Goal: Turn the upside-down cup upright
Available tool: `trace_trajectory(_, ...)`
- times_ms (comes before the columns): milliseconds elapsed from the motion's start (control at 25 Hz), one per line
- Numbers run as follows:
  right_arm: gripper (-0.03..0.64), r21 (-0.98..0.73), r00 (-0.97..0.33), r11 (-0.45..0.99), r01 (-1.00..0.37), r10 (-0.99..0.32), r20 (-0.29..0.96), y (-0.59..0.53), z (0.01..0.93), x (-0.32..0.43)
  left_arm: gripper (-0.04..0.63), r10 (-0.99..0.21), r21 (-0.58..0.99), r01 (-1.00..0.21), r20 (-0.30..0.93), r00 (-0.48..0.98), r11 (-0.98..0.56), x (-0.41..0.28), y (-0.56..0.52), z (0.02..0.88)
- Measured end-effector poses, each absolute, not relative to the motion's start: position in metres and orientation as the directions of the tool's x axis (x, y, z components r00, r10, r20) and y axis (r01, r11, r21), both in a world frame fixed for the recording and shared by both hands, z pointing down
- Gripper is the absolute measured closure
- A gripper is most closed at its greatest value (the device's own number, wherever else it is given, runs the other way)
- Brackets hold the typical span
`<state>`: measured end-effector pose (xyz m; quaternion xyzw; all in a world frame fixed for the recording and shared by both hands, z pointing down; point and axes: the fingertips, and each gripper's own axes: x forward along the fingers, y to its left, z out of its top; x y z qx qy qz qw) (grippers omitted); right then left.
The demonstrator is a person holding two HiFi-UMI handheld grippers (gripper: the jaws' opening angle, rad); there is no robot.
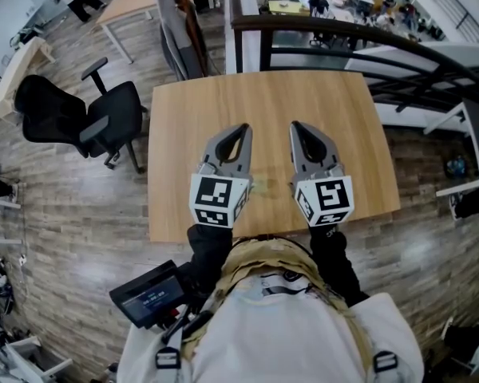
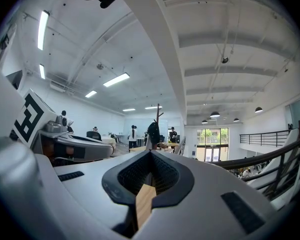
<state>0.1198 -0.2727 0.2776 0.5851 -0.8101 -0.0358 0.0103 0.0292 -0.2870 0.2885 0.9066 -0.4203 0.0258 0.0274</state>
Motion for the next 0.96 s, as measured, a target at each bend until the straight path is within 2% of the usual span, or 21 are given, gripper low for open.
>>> trace_trajectory(960, 0.597, 0.072, -0.333, 0.330, -0.941, -0.942, -0.049, -0.261, 0.269, 0.138, 0.594, -0.776, -0.013, -0.781, 0.125, 0.618, -0.624, 0.049, -0.280, 0.300)
